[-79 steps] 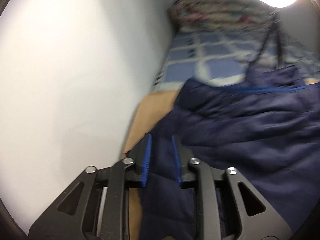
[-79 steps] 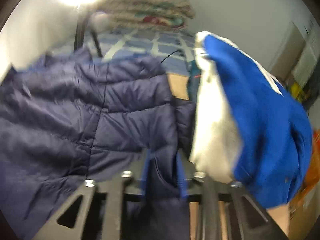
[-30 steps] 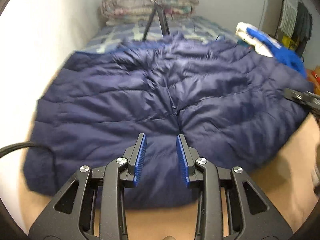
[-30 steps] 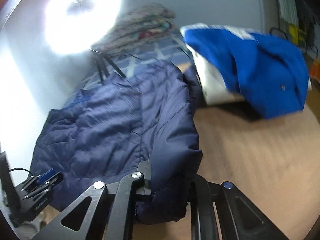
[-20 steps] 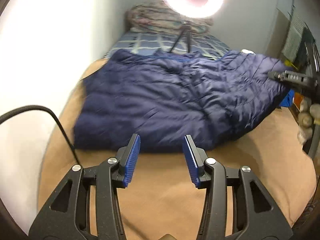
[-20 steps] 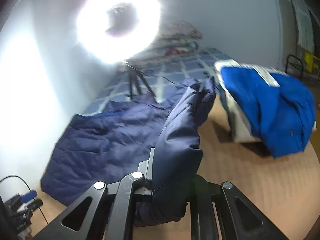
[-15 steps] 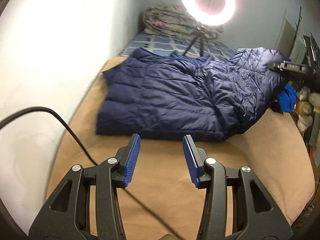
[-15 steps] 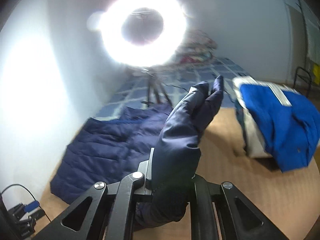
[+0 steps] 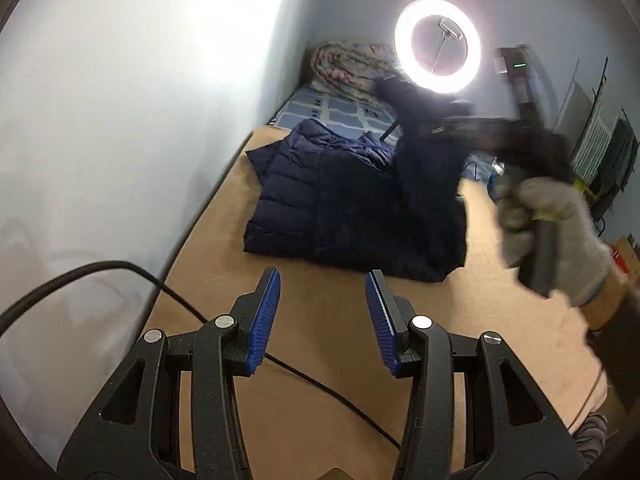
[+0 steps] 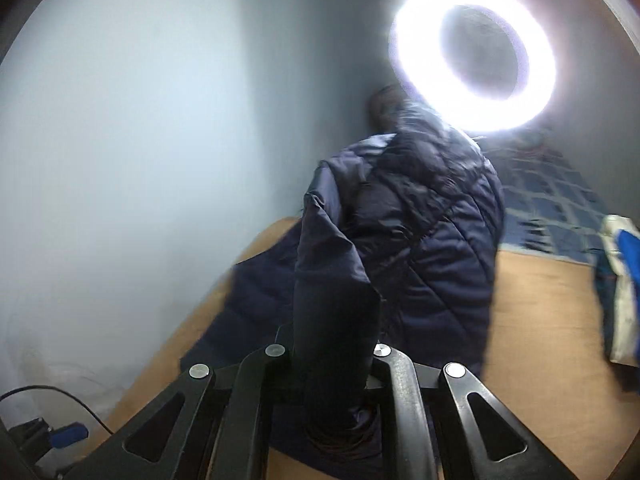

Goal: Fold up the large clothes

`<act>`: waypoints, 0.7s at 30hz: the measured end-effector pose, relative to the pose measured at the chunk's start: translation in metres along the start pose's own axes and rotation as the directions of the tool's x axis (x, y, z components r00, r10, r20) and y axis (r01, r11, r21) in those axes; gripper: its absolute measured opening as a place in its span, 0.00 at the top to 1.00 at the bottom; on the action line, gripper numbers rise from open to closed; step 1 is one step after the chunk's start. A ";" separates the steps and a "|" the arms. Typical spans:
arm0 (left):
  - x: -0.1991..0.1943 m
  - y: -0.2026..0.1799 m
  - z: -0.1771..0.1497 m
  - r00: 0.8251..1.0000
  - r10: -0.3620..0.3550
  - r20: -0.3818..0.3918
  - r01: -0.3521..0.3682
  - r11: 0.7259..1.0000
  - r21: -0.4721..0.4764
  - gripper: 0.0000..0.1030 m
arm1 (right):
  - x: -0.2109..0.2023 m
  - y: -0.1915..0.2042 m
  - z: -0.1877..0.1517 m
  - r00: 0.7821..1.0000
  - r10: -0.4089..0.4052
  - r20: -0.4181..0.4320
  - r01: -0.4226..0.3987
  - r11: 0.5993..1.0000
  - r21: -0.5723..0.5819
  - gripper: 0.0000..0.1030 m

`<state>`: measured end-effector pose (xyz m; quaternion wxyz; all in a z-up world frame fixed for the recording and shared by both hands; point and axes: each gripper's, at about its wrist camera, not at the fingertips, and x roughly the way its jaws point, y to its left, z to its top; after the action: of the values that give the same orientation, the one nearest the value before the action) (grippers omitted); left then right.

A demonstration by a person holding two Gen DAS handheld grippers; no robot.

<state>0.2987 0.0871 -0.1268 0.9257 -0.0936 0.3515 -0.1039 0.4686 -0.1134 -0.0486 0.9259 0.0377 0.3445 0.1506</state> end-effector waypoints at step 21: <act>-0.016 0.006 -0.025 0.999 0.006 -0.031 -0.006 1.000 0.011 0.56 | 0.117 0.094 -0.047 0.970 0.109 -0.216 -0.128 0.989 -0.075 0.91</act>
<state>0.2707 0.0941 -0.1367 0.9209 -0.0857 0.3656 -0.1044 0.4983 0.0098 -0.1408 0.8741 0.0010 0.4312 0.2237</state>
